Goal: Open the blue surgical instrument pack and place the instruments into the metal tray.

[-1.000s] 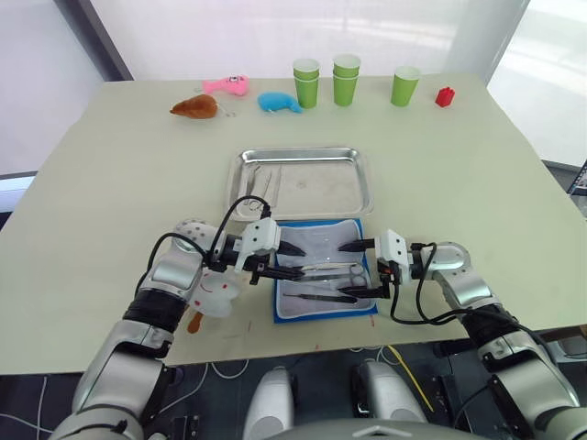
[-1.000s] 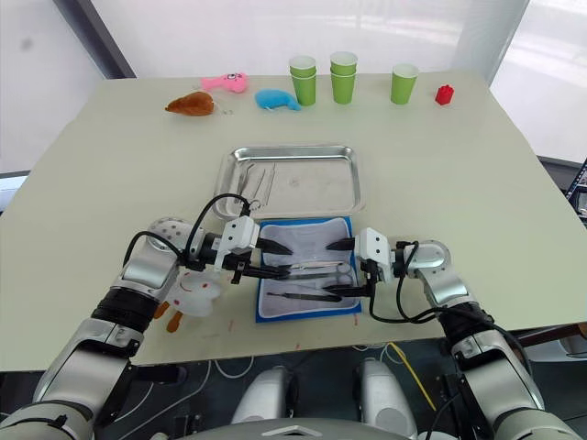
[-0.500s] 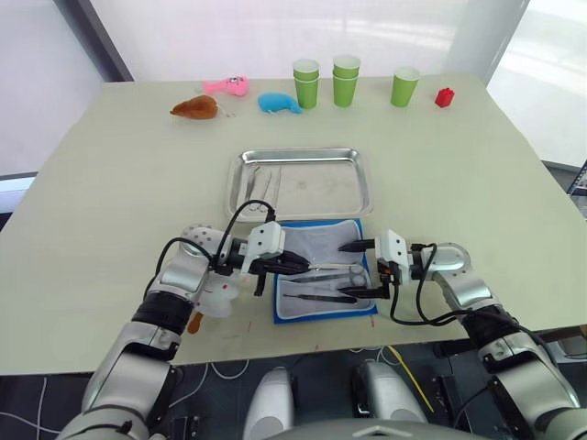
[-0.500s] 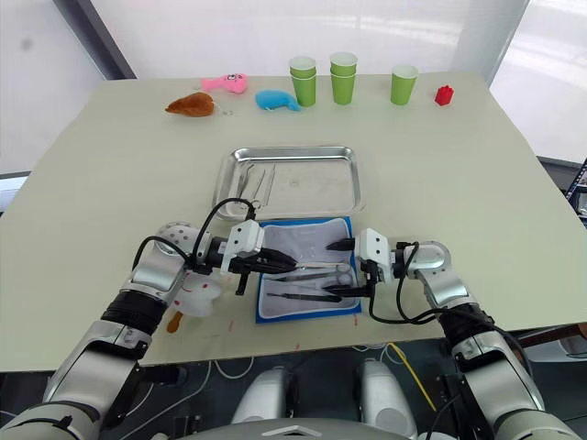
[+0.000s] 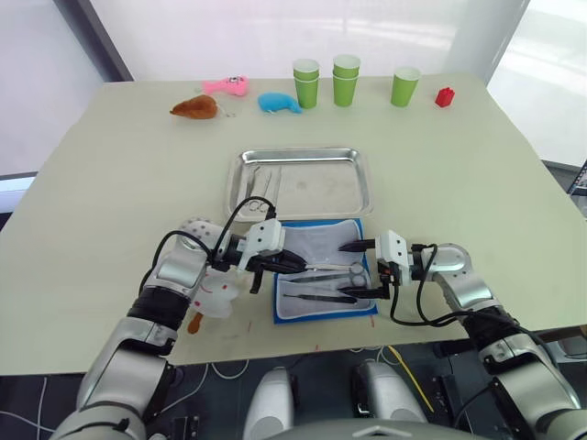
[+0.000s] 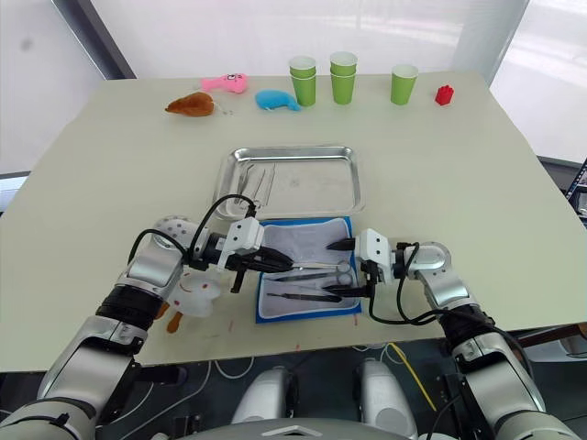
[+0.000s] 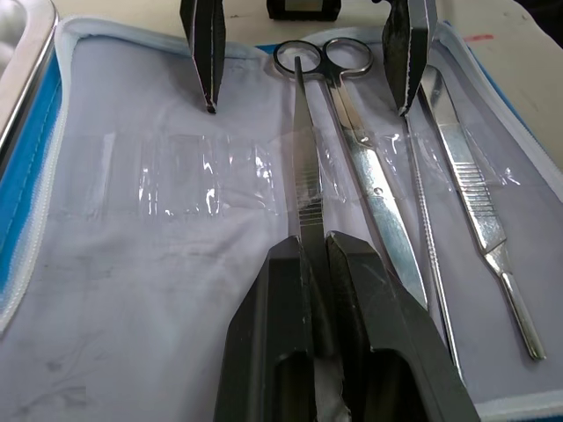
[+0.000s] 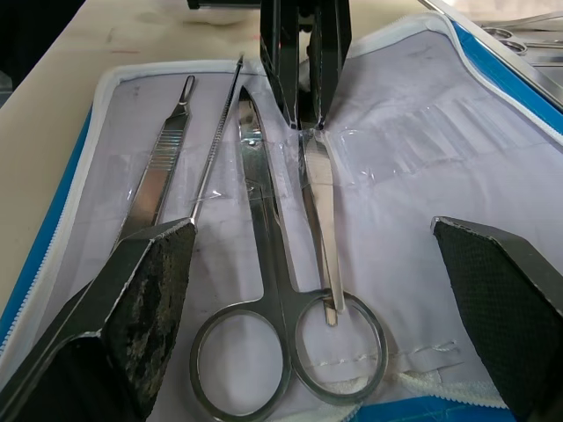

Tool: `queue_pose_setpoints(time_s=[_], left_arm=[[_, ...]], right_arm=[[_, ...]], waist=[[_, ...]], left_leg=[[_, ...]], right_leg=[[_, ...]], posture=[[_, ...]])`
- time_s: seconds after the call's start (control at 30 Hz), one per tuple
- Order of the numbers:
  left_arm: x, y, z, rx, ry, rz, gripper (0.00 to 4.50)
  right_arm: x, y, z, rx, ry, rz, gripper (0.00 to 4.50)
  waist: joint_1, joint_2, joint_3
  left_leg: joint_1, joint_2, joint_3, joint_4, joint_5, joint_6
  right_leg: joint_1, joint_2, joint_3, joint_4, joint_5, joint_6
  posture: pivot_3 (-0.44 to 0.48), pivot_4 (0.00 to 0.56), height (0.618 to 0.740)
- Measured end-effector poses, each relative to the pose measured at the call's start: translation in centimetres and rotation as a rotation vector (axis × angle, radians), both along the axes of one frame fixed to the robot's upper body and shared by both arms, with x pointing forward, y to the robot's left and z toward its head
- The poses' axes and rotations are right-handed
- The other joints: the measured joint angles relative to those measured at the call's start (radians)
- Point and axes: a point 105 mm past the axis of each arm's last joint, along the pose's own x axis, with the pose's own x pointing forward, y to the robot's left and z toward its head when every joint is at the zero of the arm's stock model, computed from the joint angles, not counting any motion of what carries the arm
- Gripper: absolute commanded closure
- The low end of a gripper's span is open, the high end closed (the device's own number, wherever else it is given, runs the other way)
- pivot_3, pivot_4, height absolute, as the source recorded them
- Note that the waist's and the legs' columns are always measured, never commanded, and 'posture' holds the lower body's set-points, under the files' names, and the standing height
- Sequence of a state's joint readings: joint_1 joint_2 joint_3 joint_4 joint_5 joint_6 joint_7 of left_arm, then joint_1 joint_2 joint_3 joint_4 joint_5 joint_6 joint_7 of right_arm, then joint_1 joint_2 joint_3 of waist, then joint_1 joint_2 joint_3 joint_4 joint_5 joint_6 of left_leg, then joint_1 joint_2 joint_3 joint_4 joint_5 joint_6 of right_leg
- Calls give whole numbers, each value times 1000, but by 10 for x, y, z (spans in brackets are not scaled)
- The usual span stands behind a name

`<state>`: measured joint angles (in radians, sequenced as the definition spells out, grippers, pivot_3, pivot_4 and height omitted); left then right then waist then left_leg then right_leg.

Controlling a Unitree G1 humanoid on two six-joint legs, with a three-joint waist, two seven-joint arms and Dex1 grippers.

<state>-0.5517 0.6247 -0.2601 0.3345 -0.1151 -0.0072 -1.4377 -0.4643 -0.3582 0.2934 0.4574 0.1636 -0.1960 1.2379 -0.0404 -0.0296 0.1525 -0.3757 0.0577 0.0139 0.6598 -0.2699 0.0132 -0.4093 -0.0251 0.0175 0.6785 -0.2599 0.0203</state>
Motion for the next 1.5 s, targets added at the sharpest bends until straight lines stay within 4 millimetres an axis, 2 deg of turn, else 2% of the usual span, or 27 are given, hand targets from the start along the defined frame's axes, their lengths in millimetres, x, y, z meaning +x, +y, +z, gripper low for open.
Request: queue_pose_setpoints(time_s=[0.43, 0.93, 1.23, 1.4, 1.5], left_arm=[[-3, 12, 9, 66, -17, 10, 4456], [-10, 42, 28, 180, -20, 8, 4456], [-10, 61, 46, 261, -35, 21, 4456], [-11, 77, 63, 295, -47, 58, 4456], [-11, 79, 70, 288, -44, 70, 4456]], right_arm=[[0, 0, 0, 1, 1, 0, 0], [0, 1, 1, 1, -2, 2, 0], [1, 1, 1, 2, -3, 3, 0], [1, 2, 1, 2, -3, 5, 0], [1, 1, 1, 1, -1, 5, 0]], waist=[[0, 0, 0], [-1, 0, 0], [-1, 0, 0], [-2, 0, 1], [-1, -1, 0]], left_leg=[[0, 0, 0, 0, 0, 0], [0, 0, 0, 0, 0, 0], [0, 0, 0, 0, 0, 0], [0, 0, 0, 0, 0, 0], [0, 0, 0, 0, 0, 0]], right_leg=[[0, 0, 0, 0, 0, 0], [0, 0, 0, 0, 0, 0], [0, 0, 0, 0, 0, 0], [0, 1, 0, 0, 0, 0], [0, 1, 0, 0, 0, 0]], posture=[[0, 150, 740], [0, 150, 740], [0, 150, 740], [0, 150, 740], [0, 150, 740]])
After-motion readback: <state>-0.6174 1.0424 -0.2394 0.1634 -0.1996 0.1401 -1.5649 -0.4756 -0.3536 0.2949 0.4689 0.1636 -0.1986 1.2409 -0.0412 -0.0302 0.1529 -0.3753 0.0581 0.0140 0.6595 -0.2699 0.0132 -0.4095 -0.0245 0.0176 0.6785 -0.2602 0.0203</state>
